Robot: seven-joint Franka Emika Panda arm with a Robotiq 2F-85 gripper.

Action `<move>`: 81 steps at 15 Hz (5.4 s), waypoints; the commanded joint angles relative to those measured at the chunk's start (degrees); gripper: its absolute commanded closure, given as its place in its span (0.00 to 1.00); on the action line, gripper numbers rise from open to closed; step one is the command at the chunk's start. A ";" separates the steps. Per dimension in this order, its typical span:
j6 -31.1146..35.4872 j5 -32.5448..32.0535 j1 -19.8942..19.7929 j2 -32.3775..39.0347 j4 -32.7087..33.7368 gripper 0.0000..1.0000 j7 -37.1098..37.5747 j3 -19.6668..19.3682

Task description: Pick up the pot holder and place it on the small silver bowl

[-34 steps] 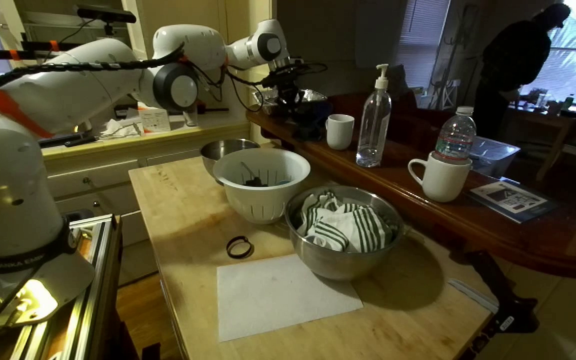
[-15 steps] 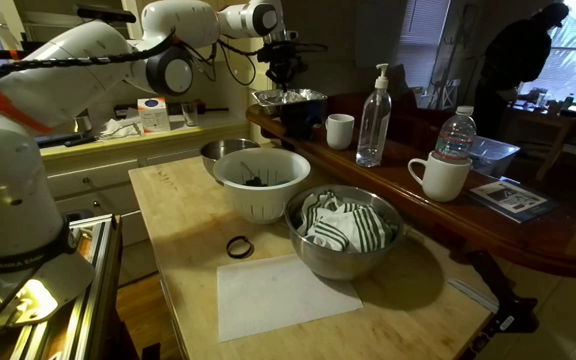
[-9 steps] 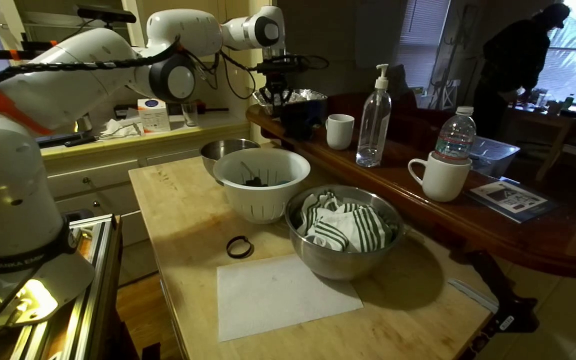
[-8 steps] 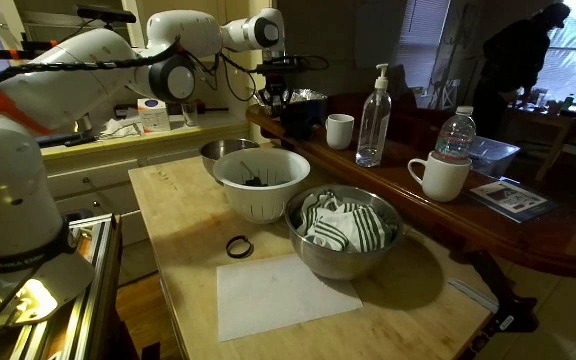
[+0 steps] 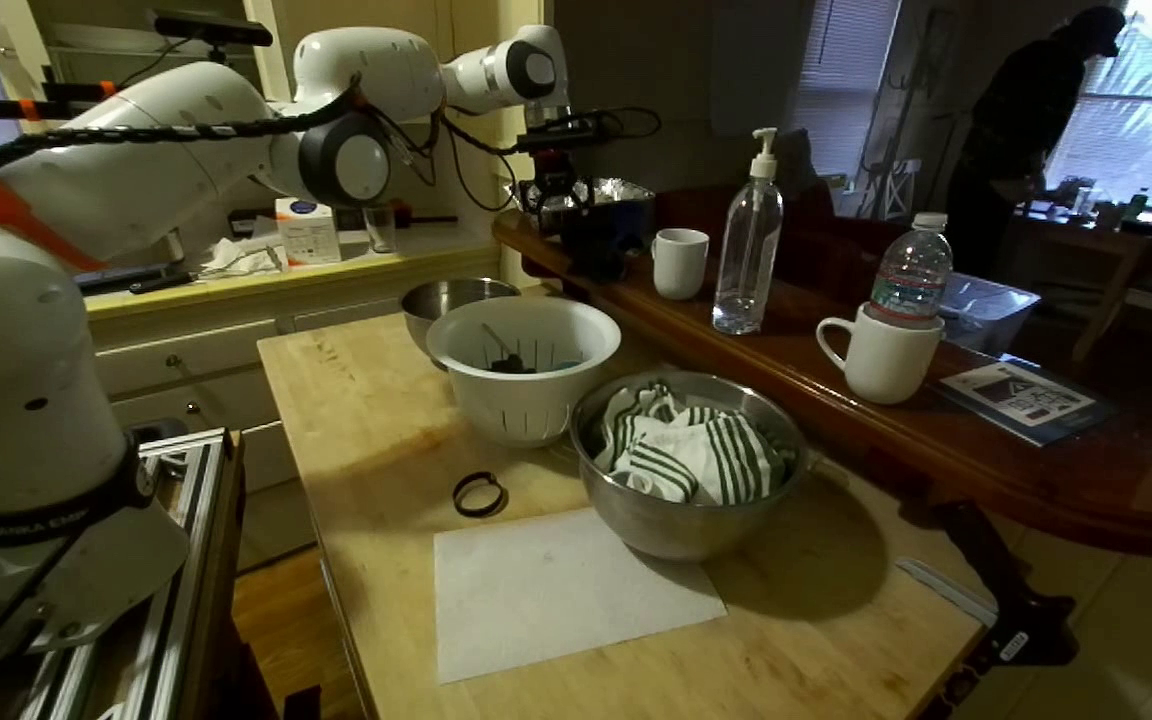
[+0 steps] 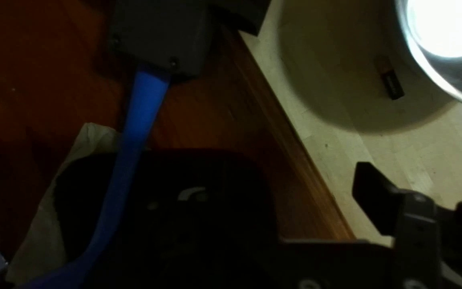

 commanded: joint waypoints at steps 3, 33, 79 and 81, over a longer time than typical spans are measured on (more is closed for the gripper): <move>5.48 -2.81 1.36 2.25 1.13 0.00 -1.89 -2.30; 5.80 2.11 -1.33 -1.41 -0.33 0.97 -3.27 0.39; -2.95 5.26 5.88 -10.16 1.07 0.97 50.82 -1.59; -3.81 6.59 6.47 -10.58 0.79 0.97 56.18 -1.39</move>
